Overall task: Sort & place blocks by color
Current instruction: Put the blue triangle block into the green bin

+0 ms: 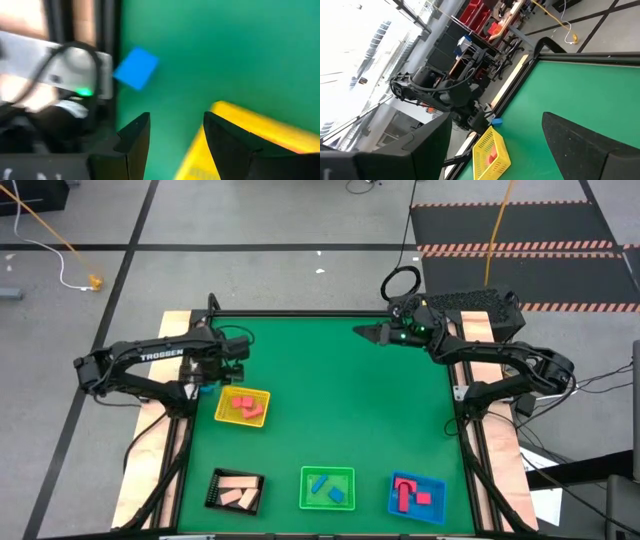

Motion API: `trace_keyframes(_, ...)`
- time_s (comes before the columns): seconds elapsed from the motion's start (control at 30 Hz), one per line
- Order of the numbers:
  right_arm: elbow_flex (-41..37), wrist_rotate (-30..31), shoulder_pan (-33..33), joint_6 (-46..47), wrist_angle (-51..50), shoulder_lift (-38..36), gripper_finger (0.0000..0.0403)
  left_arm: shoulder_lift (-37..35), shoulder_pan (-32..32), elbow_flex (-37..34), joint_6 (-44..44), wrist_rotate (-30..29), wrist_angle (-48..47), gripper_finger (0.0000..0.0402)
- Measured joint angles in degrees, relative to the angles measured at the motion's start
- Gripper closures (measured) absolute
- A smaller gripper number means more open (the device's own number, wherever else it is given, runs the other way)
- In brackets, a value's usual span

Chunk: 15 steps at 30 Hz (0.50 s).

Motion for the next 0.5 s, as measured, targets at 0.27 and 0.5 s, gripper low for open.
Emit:
trace_keyframes(0.27, 0.00, 0.02, -3.84, -7.46, 0.15, 0.02, 0.0101, -0.01, -2.99, 0.00, -17.82, -5.00, 7.87, 0.0215)
trace_keyframes(0.5, 0.00, 0.04, -8.75, -11.90, 0.15, 0.02, 0.0101, 0.28, -7.56, 0.00, -35.99, -10.95, 6.36, 0.0215)
